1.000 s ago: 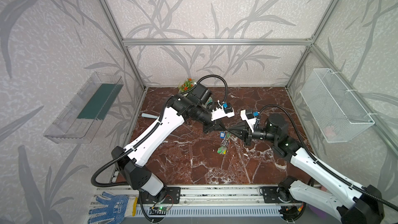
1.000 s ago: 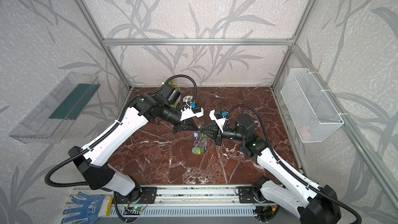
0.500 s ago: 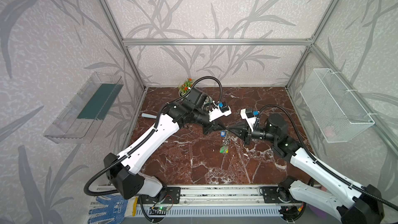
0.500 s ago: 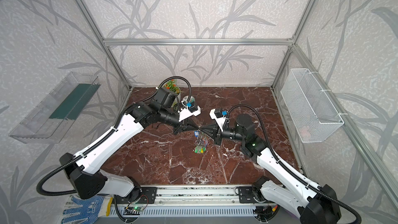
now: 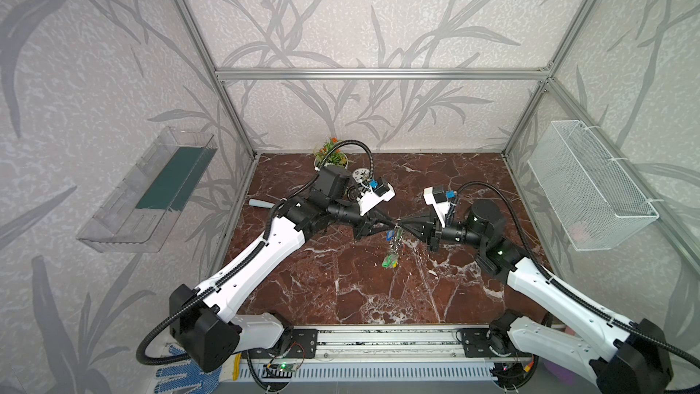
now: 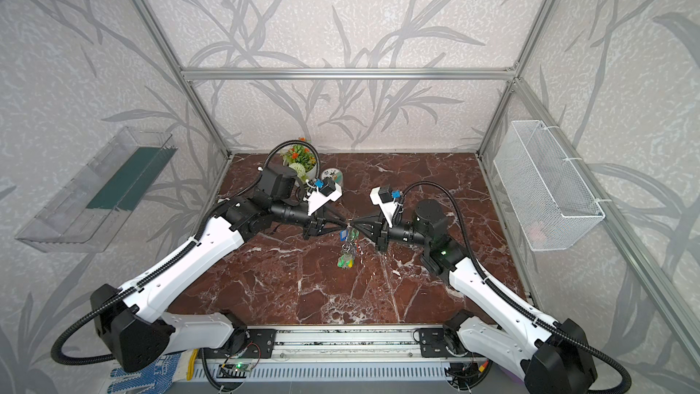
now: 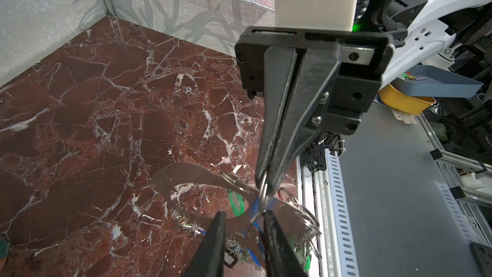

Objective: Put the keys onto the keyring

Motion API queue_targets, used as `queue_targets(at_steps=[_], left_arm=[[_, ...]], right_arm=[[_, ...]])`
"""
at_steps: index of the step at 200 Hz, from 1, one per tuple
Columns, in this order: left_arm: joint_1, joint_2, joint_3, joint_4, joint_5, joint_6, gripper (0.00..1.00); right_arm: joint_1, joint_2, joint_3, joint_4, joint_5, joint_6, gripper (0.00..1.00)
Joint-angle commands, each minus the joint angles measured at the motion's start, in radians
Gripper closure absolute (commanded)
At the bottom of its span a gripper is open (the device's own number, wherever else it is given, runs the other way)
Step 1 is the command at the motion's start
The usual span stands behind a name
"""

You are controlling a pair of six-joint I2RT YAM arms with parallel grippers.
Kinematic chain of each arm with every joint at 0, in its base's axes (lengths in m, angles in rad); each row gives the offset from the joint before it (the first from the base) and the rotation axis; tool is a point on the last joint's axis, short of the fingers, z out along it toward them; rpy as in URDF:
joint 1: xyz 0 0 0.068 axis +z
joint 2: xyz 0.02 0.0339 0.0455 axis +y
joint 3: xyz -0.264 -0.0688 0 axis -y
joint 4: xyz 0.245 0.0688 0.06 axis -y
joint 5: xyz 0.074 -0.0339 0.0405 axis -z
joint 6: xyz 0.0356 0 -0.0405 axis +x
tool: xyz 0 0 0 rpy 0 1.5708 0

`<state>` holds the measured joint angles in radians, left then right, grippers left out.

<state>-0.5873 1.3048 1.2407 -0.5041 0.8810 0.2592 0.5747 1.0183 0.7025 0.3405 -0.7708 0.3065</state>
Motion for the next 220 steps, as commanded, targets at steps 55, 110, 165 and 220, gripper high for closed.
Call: queue_targets(at_steps=[55, 110, 165, 220], left_arm=[[-0.009, 0.016, -0.018, 0.071, 0.041, -0.04, 0.72], [-0.026, 0.032, -0.027, 0.093, 0.051, -0.055, 0.73], [-0.027, 0.016, -0.058, 0.165, 0.051, -0.1, 0.84], [-0.025, 0.009, -0.045, 0.151, 0.004, -0.089, 1.0]], right_arm=[[-0.006, -0.003, 0.005, 0.117, -0.027, 0.026, 1.0], [-0.009, 0.006, 0.002, 0.133, -0.025, 0.034, 1.0], [-0.01, 0.009, -0.008, 0.137, -0.024, 0.034, 1.0], [-0.012, -0.007, -0.025, 0.132, -0.03, 0.028, 1.0]])
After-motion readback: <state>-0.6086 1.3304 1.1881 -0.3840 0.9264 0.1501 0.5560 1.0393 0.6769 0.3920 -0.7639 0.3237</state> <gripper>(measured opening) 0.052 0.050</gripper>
